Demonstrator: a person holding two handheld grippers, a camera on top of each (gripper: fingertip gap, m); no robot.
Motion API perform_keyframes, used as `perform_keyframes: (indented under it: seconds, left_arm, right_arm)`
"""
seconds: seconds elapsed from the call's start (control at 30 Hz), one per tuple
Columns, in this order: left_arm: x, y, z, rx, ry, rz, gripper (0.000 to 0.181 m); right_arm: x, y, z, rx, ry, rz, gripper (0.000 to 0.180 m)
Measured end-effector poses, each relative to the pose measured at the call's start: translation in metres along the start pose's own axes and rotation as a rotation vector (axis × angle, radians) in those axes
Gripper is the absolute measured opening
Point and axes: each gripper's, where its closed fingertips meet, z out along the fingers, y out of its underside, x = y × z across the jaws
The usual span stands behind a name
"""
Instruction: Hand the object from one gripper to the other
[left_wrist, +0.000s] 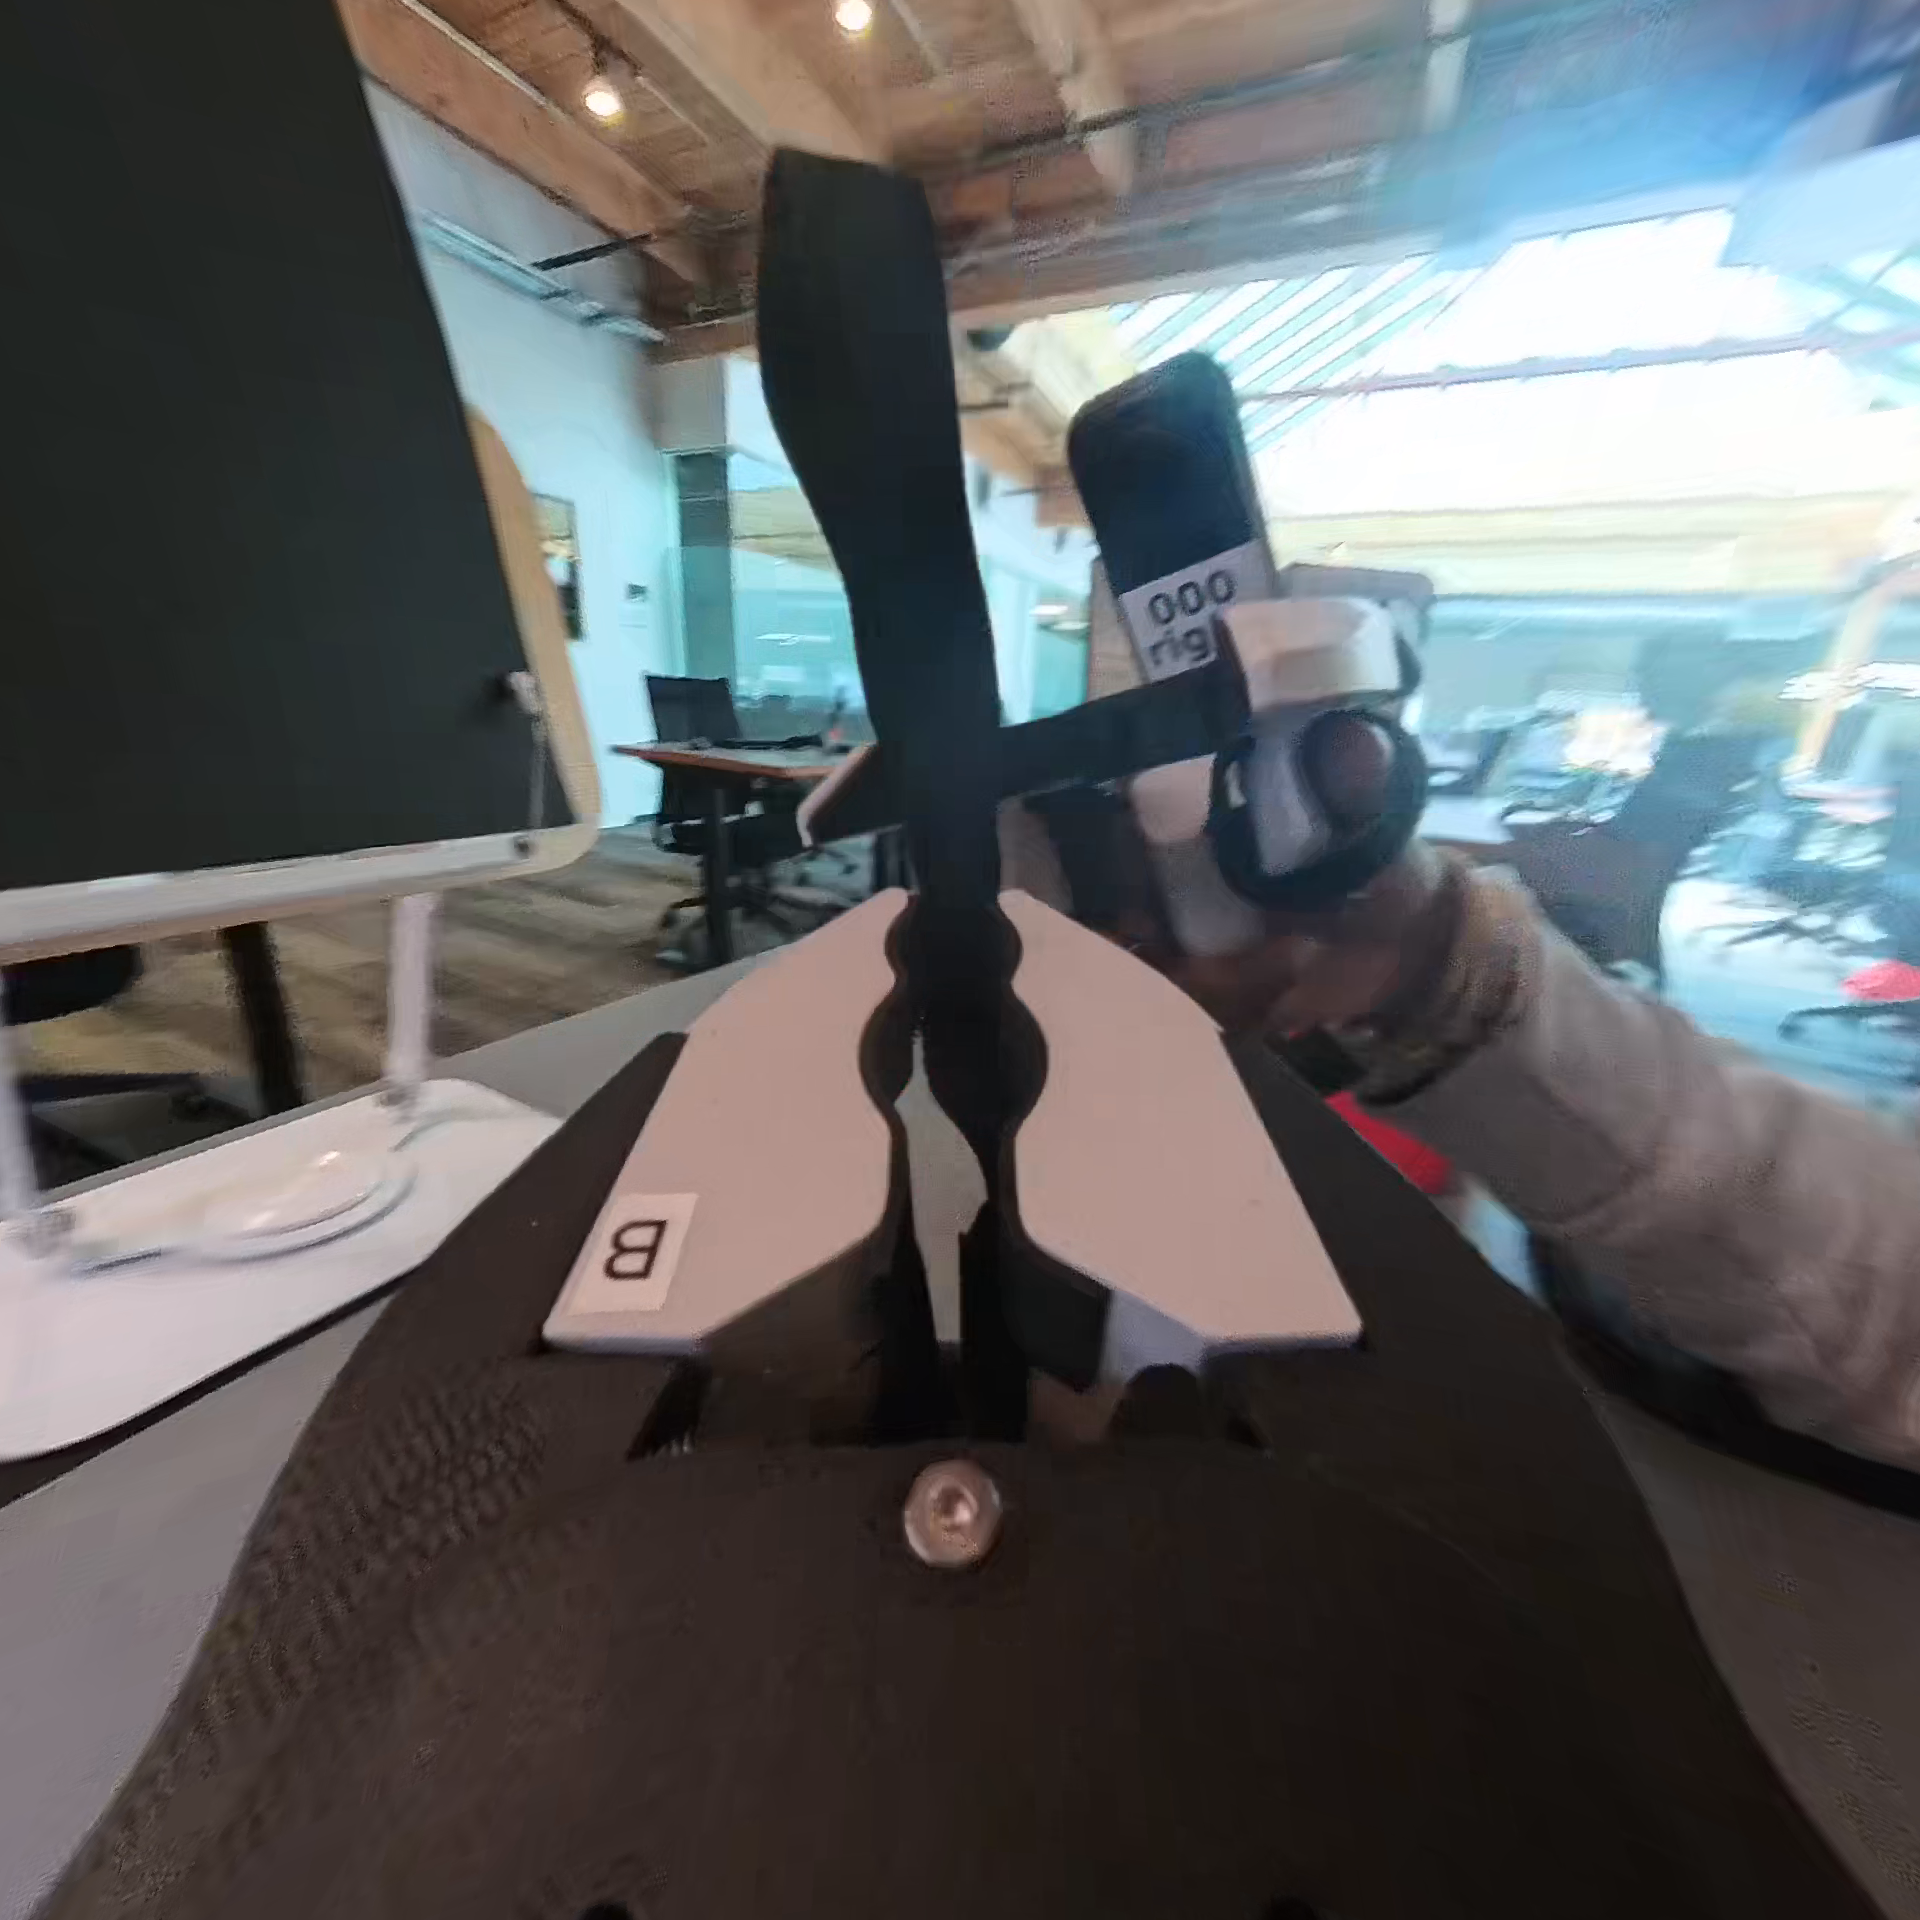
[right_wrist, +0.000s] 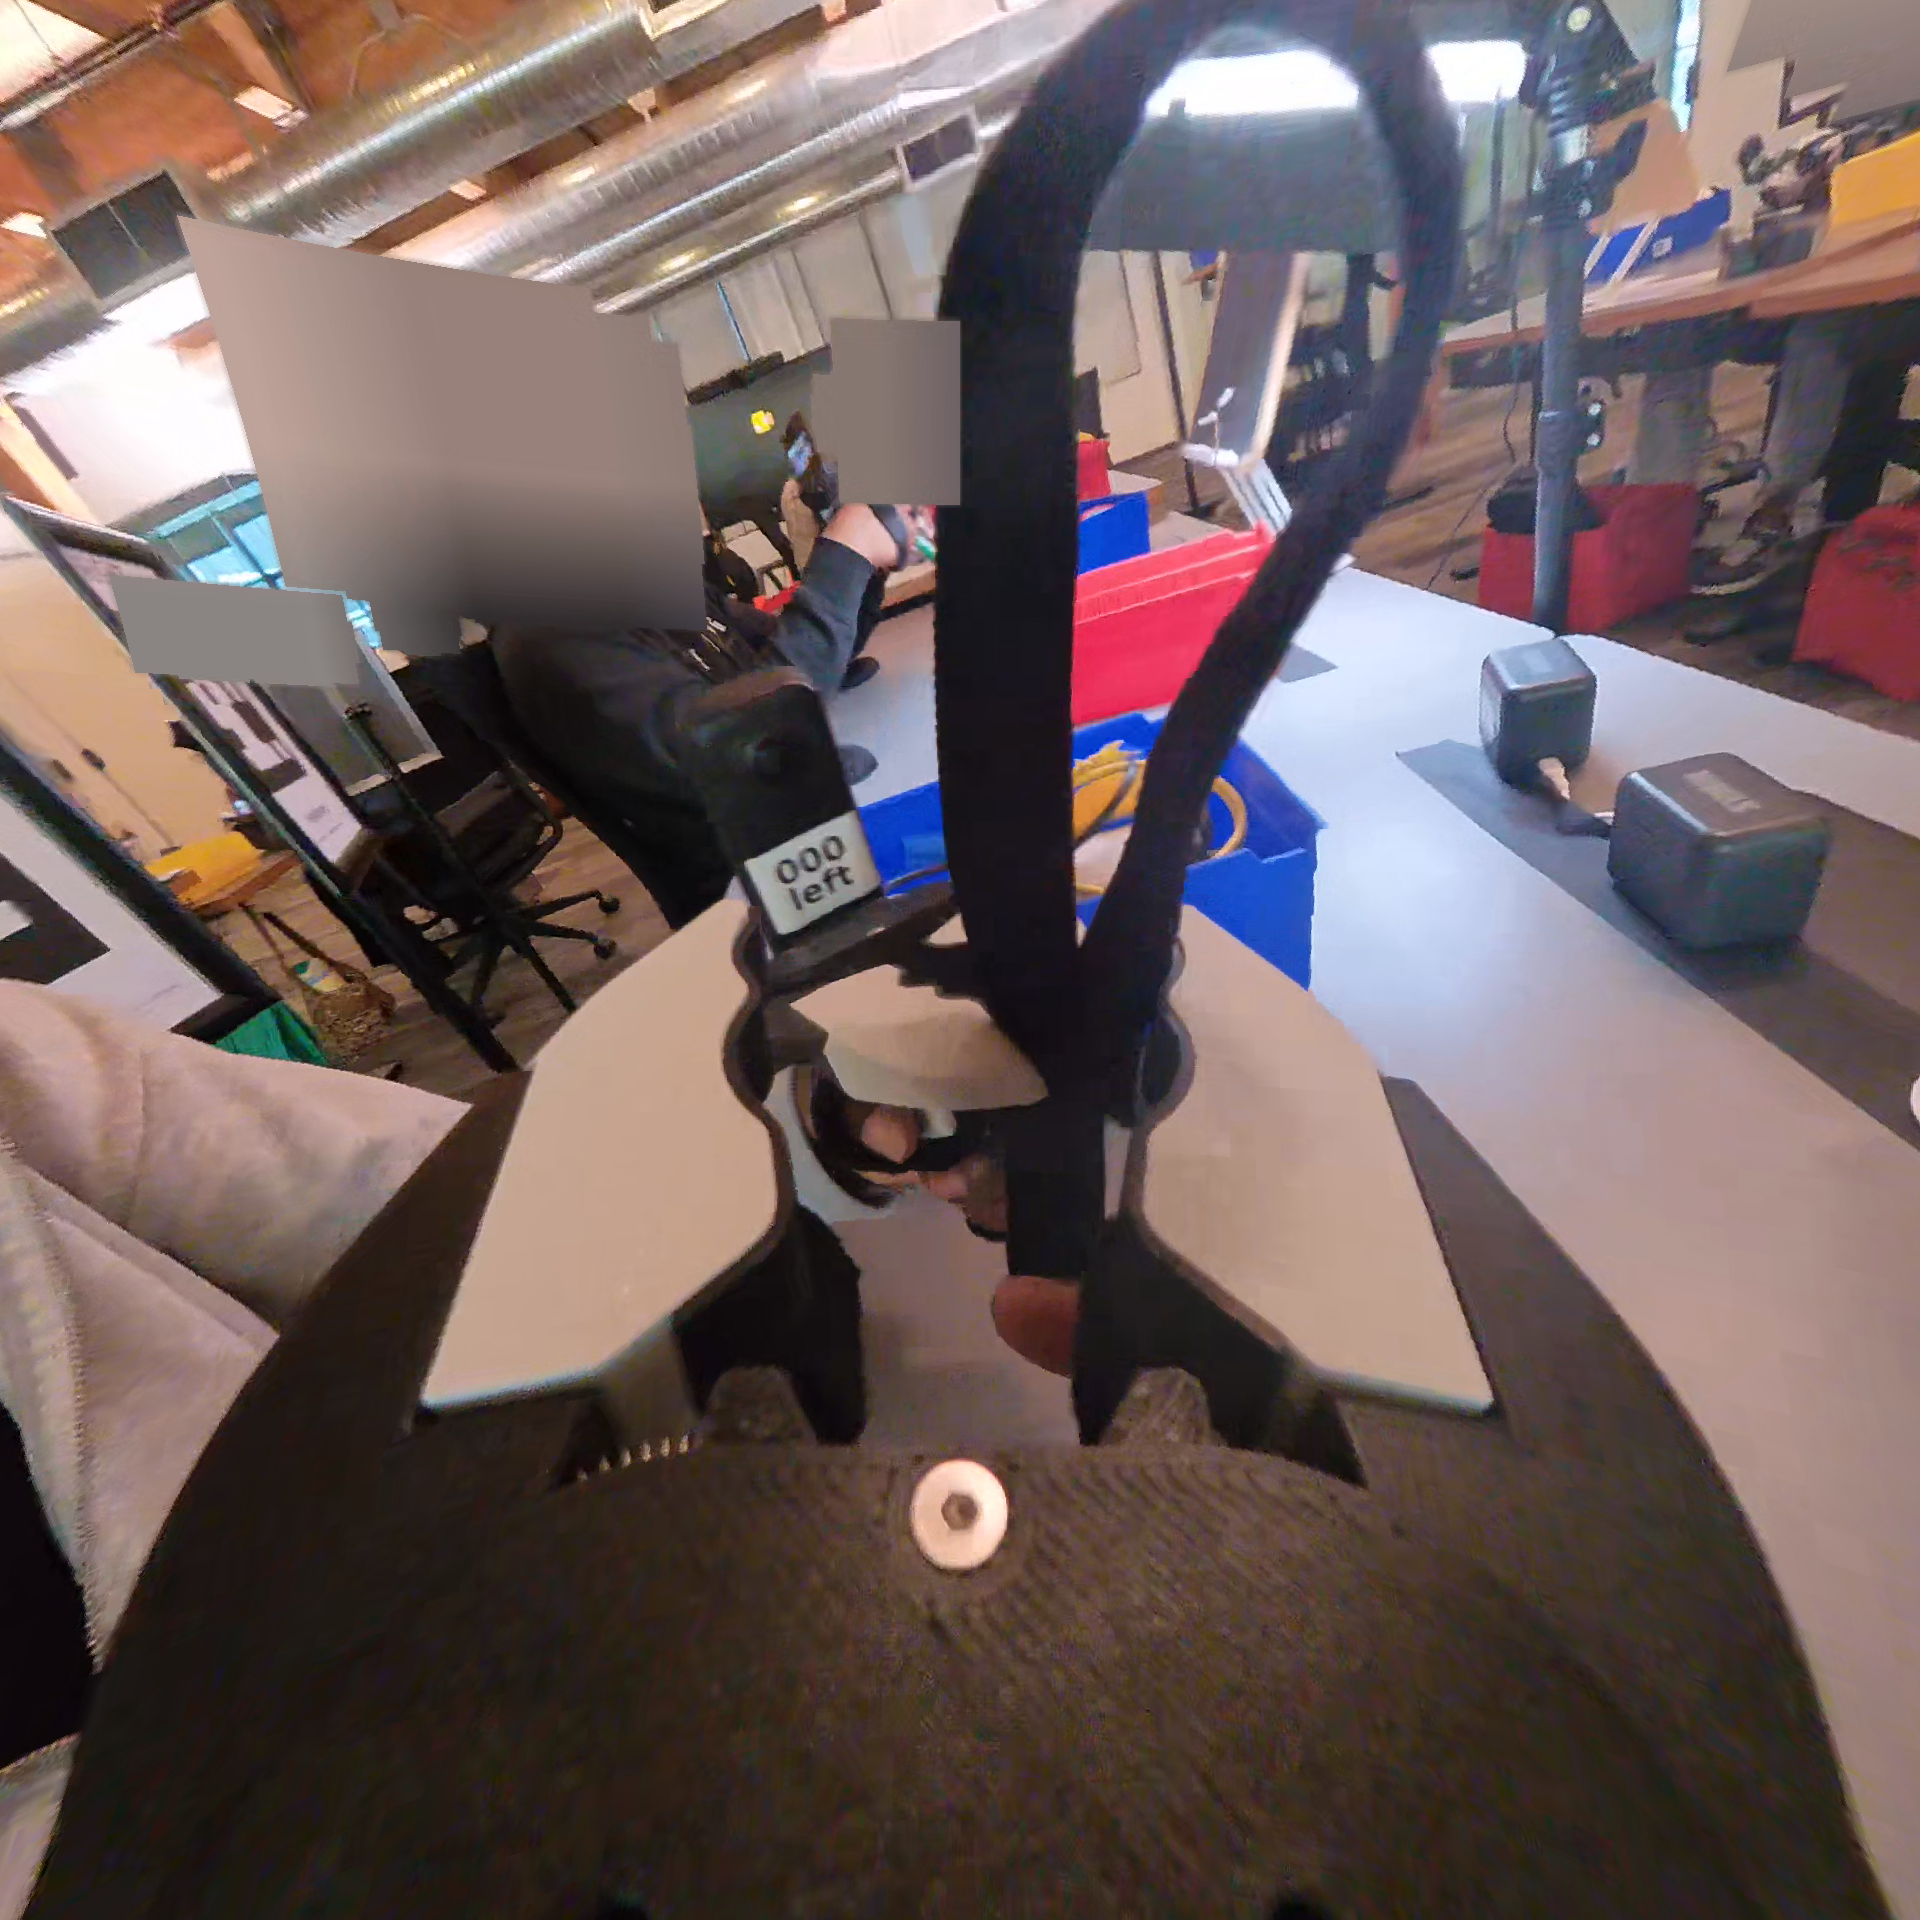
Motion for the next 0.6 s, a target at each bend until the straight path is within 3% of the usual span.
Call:
perform_keyframes:
  seconds: [0.13, 0.2, 0.23, 0.3, 0.4, 0.53, 0.6]
  left_arm:
    - [-0.019, 0.015, 0.002, -0.128, -0.223, 0.274, 0.011]
    - [-0.021, 0.018, 0.004, -0.144, -0.284, 0.357, 0.012]
    - [-0.019, 0.021, 0.005, -0.145, -0.289, 0.363, 0.016]
    - [-0.010, 0.025, 0.009, -0.141, -0.223, 0.325, 0.033]
    - [0.011, 0.024, 0.008, -0.109, -0.005, 0.165, 0.053]
    - [0.015, 0.016, 0.003, -0.082, 0.093, -0.016, 0.050]
    - [0.019, 0.015, 0.003, -0.078, 0.112, -0.009, 0.033]
  right_arm:
    - [0.021, 0.010, 0.004, -0.051, 0.132, -0.038, 0.073]
    - [0.030, 0.010, 0.002, -0.044, 0.194, -0.064, 0.038]
    - [0.032, 0.008, 0.000, -0.032, 0.212, -0.076, 0.030]
    - [0.029, 0.009, -0.001, -0.037, 0.188, -0.085, 0.006]
    - [0.024, 0.007, -0.005, -0.032, 0.132, -0.074, 0.006]
    - [0.009, 0.007, -0.004, -0.015, -0.021, 0.007, 0.006]
    - [0.006, 0.010, -0.002, -0.028, -0.041, 0.013, 0.006]
